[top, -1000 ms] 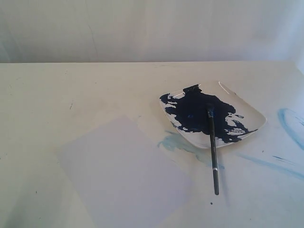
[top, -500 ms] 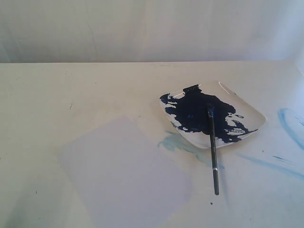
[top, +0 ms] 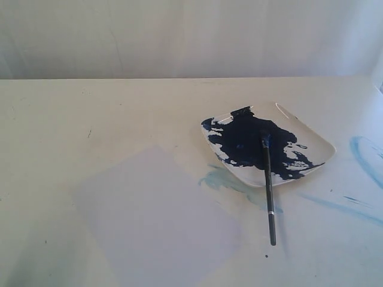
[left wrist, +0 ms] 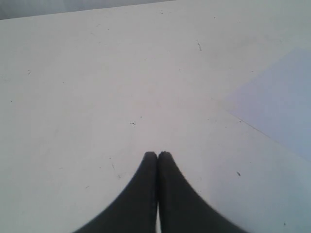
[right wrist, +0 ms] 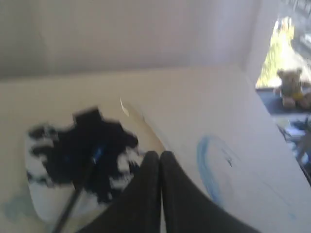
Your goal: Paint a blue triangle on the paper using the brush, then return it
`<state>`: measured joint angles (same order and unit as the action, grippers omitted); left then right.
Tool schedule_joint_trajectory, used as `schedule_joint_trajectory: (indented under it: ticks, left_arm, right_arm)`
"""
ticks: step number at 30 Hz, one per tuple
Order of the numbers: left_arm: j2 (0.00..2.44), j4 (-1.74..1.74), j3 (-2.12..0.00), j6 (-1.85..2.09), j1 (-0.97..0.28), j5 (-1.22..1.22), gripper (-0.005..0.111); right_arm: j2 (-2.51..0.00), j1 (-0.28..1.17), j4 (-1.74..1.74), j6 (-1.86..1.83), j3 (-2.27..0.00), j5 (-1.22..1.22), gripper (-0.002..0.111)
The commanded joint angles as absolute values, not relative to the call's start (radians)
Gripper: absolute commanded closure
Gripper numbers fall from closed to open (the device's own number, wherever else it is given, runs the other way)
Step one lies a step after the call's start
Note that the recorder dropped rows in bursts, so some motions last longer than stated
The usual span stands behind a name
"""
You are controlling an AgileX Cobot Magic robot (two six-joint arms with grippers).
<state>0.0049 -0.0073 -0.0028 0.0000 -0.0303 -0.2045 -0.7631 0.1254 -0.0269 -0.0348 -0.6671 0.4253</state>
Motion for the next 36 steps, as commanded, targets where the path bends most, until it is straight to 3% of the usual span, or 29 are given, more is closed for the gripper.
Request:
schedule_joint_trajectory:
  ticks: [1, 4, 8, 23, 32, 36]
  left_arm:
    - [0.000, -0.014, 0.000, 0.000, -0.029, -0.203, 0.107]
    - [0.000, -0.014, 0.000, 0.000, -0.029, -0.203, 0.107]
    - [0.000, -0.014, 0.000, 0.000, -0.029, -0.203, 0.107]
    - [0.000, -0.014, 0.000, 0.000, -0.029, -0.203, 0.107]
    - [0.000, -0.014, 0.000, 0.000, -0.029, -0.203, 0.107]
    - [0.000, -0.014, 0.000, 0.000, -0.029, -0.203, 0.107]
  right_arm:
    - [-1.136, 0.138, -0.212, -0.670, -0.961, 0.875, 0.108]
    - [-1.296, 0.170, -0.366, -1.324, -1.053, 1.084, 0.108]
    - [-1.409, 0.227, -0.429, -1.848, -1.060, 1.029, 0.108]
    - [-1.591, 0.485, 0.000, -1.934, -1.060, 0.827, 0.108]
    - [-1.655, 0.580, 0.093, -1.952, -1.058, 0.694, 0.078]
    - [-1.681, 0.587, 0.093, -2.040, -1.058, 0.723, 0.074]
